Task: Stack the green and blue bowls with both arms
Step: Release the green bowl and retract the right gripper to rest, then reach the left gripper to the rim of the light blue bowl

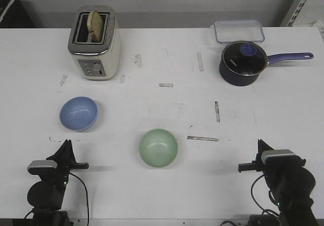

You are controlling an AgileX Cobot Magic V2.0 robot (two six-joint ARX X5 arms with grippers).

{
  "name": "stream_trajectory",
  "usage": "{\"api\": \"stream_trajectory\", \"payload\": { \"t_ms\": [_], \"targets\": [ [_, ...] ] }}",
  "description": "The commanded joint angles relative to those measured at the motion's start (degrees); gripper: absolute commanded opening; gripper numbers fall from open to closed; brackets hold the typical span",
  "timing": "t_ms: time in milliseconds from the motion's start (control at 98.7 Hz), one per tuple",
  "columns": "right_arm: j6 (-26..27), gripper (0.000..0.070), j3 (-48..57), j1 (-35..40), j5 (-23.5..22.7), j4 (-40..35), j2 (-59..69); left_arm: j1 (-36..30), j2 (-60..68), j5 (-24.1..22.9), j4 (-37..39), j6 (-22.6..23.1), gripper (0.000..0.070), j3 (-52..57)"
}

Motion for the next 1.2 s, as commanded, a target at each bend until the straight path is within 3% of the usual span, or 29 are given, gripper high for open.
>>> {"api": "stream_trajectory", "payload": {
  "t_ms": [0, 213, 284, 446, 537, 719, 801, 861, 1023, 1186],
  "targets": [
    [-0.3, 0.0000, -0.2, 0.1, 0.0, 1.0, -2.1, 0.0, -0.1, 0.1, 1.3, -4.8, 0.0001, 0.1],
    [-0.3, 0.0000, -0.3, 0.1, 0.0, 1.0, -5.0, 0.0, 0.7, 0.0, 9.9, -3.0, 0.0001, 8.2],
    [-0.3, 0.0000, -0.3, 0.1, 0.0, 1.0, -4.9, 0.0, 3.1, -0.2, 10.1, 1.1, 0.0001, 13.8],
    [-0.3, 0.0000, -0.5, 0.1, 0.0, 0.9, -4.5, 0.1, 14.7, -1.7, 6.0, 16.0, 0.0001, 28.2],
    [-0.3, 0.0000, -0.7, 0.3, 0.0, 1.0, -4.5, 0.2, 22.6, -5.2, 4.5, 18.8, 0.0001, 35.8],
    [-0.3, 0.0000, -0.7, 1.1, 0.0, 1.0, -4.5, 3.9, 37.3, -7.6, 0.7, 19.0, 0.0007, 49.1],
    [-0.3, 0.0000, -0.7, 1.4, 0.0, 1.0, -4.5, 7.3, 43.5, -7.1, -2.5, 18.4, 0.0054, 54.0],
    [-0.3, 0.0000, -0.7, 1.5, 0.0, 1.0, -4.5, 10.0, 47.7, -4.5, -6.0, 16.9, 0.0088, 57.2],
    [-0.3, 0.0000, -0.7, 1.5, 0.0, 1.0, -4.5, 16.6, 56.5, 5.6, -14.2, 11.5, 0.0100, 61.2],
    [-0.3, 0.0000, -0.7, 1.8, 0.0, 1.0, -4.5, 19.0, 63.1, 10.4, -21.9, 10.4, 0.0317, 61.2]
  ]
}}
